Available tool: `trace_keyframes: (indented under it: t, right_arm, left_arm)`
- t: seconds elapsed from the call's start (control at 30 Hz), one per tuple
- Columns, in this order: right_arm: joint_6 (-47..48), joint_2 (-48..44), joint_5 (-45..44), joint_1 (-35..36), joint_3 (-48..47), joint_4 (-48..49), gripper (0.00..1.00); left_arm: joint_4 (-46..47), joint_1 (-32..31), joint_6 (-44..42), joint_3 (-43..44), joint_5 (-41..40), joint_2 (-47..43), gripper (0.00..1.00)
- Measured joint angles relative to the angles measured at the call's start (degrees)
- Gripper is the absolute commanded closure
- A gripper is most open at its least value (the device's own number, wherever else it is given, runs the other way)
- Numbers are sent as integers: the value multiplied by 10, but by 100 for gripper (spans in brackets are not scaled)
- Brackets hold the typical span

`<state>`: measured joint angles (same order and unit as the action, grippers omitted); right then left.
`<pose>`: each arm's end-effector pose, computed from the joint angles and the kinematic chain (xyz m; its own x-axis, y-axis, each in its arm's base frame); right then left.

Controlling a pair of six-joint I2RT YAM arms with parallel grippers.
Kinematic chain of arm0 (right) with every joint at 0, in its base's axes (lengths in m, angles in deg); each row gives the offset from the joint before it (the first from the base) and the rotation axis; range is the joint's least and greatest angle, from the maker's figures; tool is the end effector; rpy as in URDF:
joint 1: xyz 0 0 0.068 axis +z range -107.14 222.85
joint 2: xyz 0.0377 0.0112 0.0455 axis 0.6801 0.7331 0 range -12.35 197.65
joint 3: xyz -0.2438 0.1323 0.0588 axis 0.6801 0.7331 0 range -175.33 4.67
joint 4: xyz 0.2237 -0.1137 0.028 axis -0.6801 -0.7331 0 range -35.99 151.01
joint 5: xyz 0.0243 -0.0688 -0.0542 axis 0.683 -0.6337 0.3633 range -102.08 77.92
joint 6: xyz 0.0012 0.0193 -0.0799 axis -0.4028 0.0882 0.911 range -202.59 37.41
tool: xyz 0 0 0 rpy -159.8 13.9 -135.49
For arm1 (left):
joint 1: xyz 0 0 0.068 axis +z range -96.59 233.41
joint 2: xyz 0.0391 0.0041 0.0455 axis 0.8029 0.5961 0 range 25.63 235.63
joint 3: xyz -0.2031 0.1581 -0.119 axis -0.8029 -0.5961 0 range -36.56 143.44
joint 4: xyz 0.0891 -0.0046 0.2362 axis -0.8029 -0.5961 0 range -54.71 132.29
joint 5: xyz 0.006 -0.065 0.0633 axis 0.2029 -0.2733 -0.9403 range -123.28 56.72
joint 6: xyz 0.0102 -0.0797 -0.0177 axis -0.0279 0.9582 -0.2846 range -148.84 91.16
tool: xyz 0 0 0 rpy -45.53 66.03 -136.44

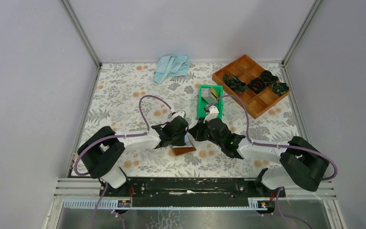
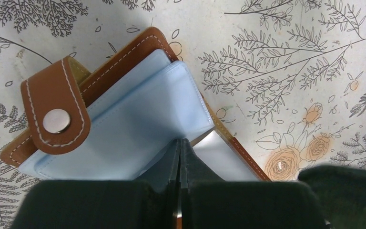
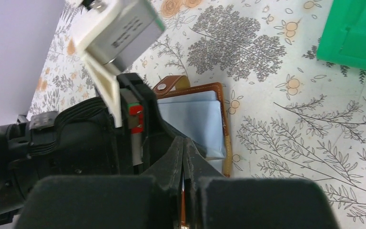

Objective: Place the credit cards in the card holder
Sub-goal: Open the card holder at the center of the board.

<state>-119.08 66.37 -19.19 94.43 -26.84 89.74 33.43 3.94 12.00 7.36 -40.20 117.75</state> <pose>0.1982 0.2355 0.2053 -0.5773 0.2217 -0.7859 -0.4492 0.7175 0.5324 0.2084 -0.2306 0.1311 -0.8782 0.0281 -0.4775 0.1820 0.9428 -0.2792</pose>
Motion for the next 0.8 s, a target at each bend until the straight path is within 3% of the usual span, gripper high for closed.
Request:
trace_keyframes:
  t: [0.8]
  right_arm:
    - [-64,134,125,-73,14,127,100]
  left_arm:
    - [57,-23,-14,-40,-38,-27,100]
